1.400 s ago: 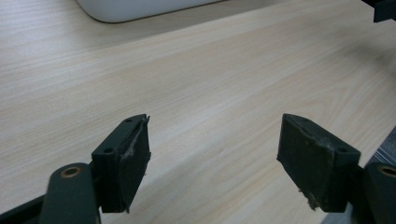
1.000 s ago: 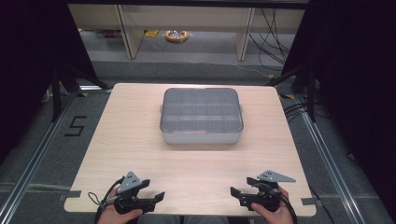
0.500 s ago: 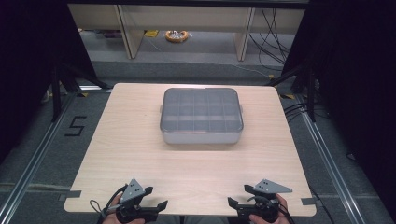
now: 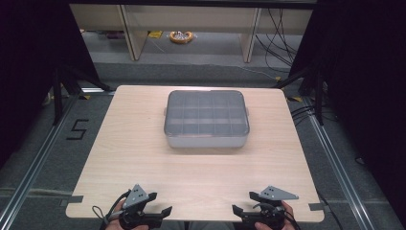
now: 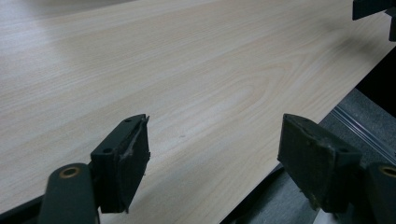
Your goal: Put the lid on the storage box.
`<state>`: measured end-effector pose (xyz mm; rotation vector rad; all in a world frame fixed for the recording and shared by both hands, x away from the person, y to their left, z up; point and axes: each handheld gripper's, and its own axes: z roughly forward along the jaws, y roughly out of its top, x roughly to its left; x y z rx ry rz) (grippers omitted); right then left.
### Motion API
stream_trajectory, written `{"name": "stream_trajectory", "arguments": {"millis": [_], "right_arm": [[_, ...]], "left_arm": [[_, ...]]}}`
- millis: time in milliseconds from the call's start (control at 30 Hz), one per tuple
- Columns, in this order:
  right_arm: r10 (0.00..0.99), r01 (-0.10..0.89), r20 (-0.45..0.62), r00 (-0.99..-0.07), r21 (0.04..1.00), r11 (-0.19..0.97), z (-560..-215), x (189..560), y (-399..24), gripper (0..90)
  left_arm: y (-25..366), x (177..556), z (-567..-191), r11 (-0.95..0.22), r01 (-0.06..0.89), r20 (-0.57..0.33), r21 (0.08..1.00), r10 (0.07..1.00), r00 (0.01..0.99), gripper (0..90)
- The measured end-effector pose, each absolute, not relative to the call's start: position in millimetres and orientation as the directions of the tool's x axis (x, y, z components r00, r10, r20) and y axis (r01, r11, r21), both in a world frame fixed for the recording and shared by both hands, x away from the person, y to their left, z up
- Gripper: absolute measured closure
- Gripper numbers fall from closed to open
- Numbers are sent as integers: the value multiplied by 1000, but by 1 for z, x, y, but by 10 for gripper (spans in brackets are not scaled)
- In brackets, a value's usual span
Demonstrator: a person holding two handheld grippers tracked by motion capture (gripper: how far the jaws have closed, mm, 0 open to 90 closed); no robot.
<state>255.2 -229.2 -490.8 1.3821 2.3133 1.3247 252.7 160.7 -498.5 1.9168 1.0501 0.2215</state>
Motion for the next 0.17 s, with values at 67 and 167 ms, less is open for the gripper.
{"name": "stream_trajectory", "arguments": {"millis": [67, 167], "right_arm": [[767, 628, 273, -580, 749, 209, -492, 257, -231, 168], [769, 637, 279, -576, 742, 208, -491, 257, -232, 168]], "left_arm": [[162, 254, -500, -213, 582, -255, 784, 745, 616, 243], [163, 254, -499, -218, 585, -252, 782, 747, 615, 243]]}}
